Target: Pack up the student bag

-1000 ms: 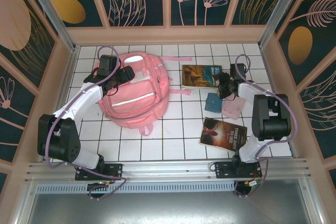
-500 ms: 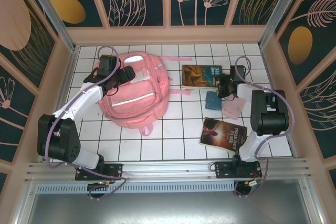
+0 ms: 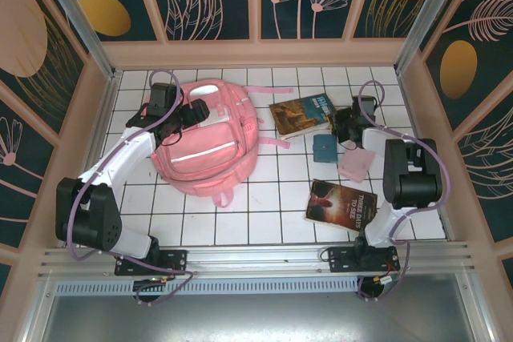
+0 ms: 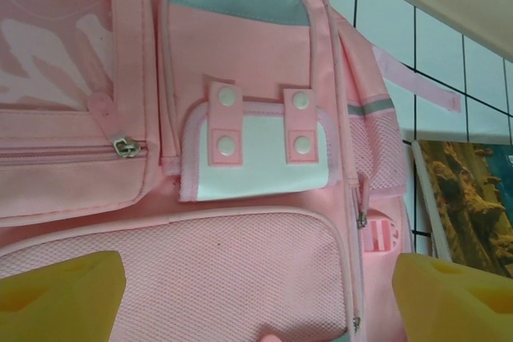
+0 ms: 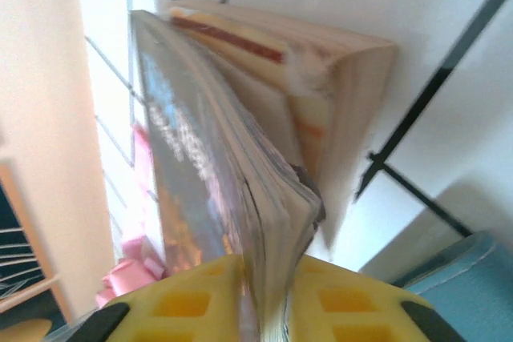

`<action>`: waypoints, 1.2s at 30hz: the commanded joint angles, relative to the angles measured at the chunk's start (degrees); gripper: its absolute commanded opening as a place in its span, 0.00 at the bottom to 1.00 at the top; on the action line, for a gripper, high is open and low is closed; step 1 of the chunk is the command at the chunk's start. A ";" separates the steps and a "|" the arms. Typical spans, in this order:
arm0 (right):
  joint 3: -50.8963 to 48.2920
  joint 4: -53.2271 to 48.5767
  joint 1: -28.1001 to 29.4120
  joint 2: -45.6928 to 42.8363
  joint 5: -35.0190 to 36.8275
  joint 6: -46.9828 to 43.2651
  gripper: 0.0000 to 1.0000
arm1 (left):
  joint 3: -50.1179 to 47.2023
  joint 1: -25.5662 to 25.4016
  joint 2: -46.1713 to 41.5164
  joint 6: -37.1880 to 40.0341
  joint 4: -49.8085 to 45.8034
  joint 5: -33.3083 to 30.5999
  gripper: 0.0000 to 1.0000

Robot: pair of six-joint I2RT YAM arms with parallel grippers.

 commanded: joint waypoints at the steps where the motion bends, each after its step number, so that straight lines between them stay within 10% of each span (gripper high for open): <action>1: 0.09 4.84 0.60 -4.71 0.07 -3.31 0.12 | 1.64 0.22 -0.58 -0.92 1.60 2.62 0.87; 17: 12.82 10.12 3.46 -5.71 -32.64 -32.51 0.01 | 1.28 -1.96 2.72 -2.40 14.49 15.18 0.91; 36: 26.87 0.85 11.46 1.73 -58.12 -40.49 0.04 | 3.66 -2.81 13.57 -3.80 39.19 38.80 0.98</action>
